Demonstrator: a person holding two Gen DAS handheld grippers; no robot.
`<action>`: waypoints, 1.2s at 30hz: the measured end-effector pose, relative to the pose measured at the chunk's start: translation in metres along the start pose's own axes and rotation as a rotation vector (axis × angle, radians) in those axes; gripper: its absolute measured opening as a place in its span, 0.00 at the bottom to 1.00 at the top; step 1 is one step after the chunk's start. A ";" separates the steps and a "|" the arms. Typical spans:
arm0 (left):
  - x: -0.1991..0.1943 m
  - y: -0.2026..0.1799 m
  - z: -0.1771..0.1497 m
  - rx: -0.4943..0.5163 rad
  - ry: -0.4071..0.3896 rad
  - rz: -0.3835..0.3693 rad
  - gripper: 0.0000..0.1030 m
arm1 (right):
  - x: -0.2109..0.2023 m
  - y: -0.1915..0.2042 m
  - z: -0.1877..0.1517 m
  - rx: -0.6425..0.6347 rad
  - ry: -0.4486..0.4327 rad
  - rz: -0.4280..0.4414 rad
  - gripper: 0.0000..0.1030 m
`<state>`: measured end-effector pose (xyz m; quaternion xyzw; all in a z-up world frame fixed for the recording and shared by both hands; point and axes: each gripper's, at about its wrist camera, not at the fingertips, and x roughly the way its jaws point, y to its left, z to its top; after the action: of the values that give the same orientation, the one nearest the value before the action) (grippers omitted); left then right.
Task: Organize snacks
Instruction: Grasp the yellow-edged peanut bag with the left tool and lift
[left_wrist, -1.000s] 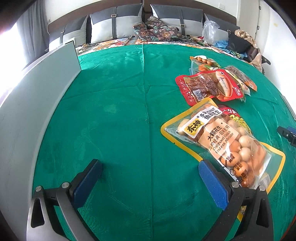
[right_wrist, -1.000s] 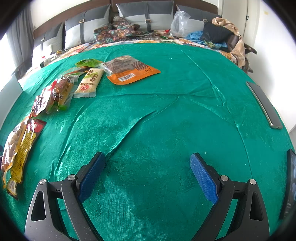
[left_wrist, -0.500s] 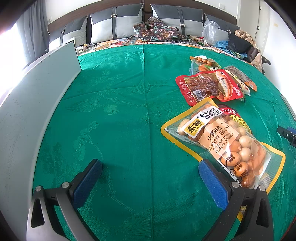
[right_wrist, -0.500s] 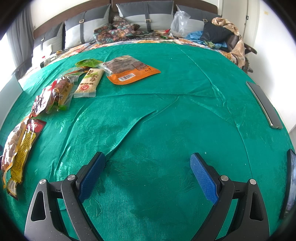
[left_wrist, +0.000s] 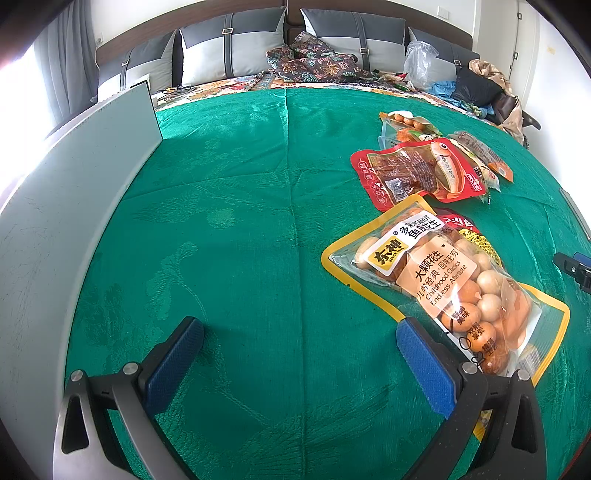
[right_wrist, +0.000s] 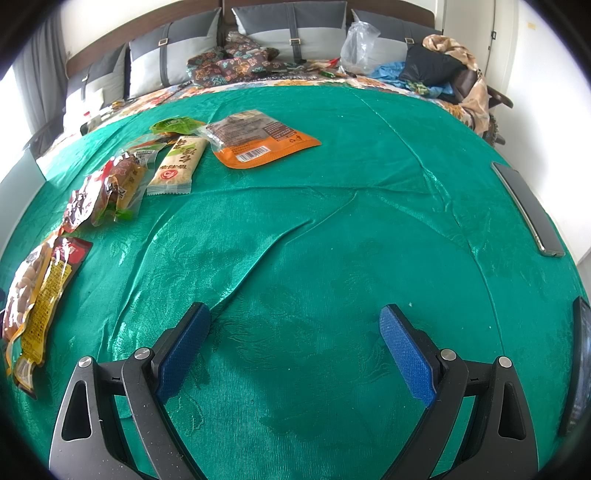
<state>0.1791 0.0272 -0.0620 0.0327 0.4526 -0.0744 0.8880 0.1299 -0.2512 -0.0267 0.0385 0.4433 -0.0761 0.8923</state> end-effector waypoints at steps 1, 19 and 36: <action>0.000 0.000 0.000 0.000 0.000 0.000 1.00 | 0.000 0.000 0.000 0.000 0.000 0.000 0.92; -0.006 -0.042 0.048 -0.198 0.191 -0.343 0.99 | 0.001 0.000 0.000 0.003 0.001 0.005 0.93; 0.026 -0.045 0.045 0.030 0.312 -0.034 0.83 | 0.000 -0.001 0.000 0.005 0.002 0.012 0.93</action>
<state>0.2232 -0.0253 -0.0558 0.0494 0.5843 -0.0901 0.8050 0.1303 -0.2519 -0.0269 0.0434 0.4438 -0.0715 0.8922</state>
